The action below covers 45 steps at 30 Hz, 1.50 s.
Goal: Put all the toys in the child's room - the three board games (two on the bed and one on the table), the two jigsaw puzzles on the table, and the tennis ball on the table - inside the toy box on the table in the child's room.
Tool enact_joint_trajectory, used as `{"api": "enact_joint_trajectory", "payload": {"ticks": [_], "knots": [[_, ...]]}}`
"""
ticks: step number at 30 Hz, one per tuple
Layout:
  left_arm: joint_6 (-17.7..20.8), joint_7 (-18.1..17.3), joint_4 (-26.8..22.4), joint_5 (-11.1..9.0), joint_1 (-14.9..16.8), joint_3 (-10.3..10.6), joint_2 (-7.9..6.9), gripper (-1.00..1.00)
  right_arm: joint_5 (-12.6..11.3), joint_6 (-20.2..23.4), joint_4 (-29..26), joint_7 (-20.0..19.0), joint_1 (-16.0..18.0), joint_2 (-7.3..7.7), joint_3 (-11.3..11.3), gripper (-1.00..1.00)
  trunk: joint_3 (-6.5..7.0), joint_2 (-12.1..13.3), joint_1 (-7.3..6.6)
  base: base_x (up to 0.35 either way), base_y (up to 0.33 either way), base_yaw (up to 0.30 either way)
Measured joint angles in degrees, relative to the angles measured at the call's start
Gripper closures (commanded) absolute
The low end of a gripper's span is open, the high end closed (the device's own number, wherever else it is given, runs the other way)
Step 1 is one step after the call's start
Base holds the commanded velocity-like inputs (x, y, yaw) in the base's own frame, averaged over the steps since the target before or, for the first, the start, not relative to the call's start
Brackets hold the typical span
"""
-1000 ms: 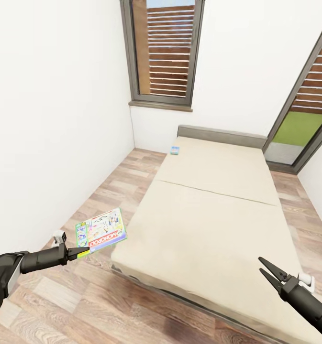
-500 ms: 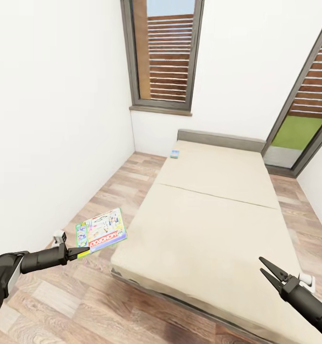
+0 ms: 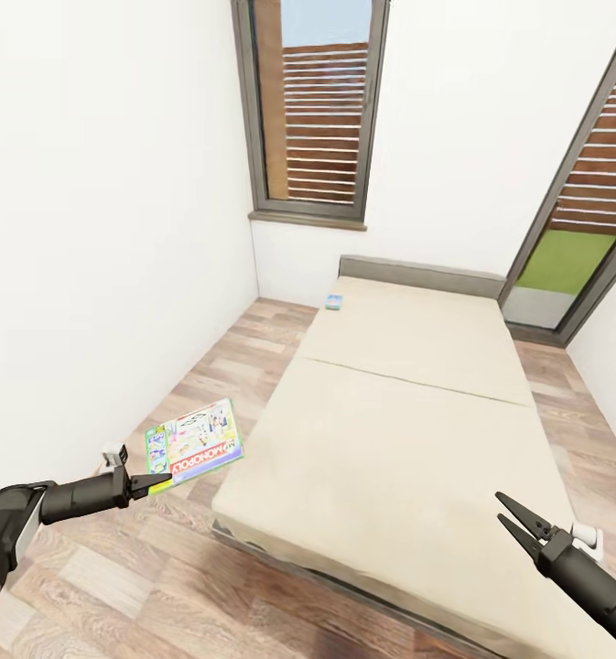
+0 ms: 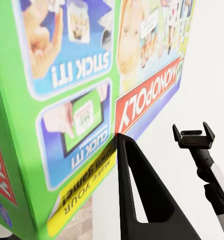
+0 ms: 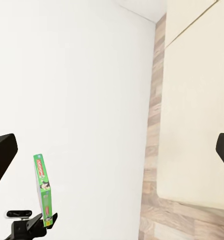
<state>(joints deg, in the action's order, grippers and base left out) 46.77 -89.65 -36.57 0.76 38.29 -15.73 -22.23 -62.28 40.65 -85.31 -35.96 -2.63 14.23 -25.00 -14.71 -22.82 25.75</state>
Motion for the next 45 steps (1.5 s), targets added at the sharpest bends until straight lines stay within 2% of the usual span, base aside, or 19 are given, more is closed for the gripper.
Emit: {"api": "enact_joint_trajectory", "payload": {"ticks": [45], "knots": [[0.0, 0.0, 0.0, 0.1, 0.0, 0.0, 0.09, 1.00, 0.0, 0.0, 0.0, 0.0, 0.0, 0.00, 0.0, -1.00, 4.31, 0.0, 0.00, 0.000, 0.000, 0.000]]}}
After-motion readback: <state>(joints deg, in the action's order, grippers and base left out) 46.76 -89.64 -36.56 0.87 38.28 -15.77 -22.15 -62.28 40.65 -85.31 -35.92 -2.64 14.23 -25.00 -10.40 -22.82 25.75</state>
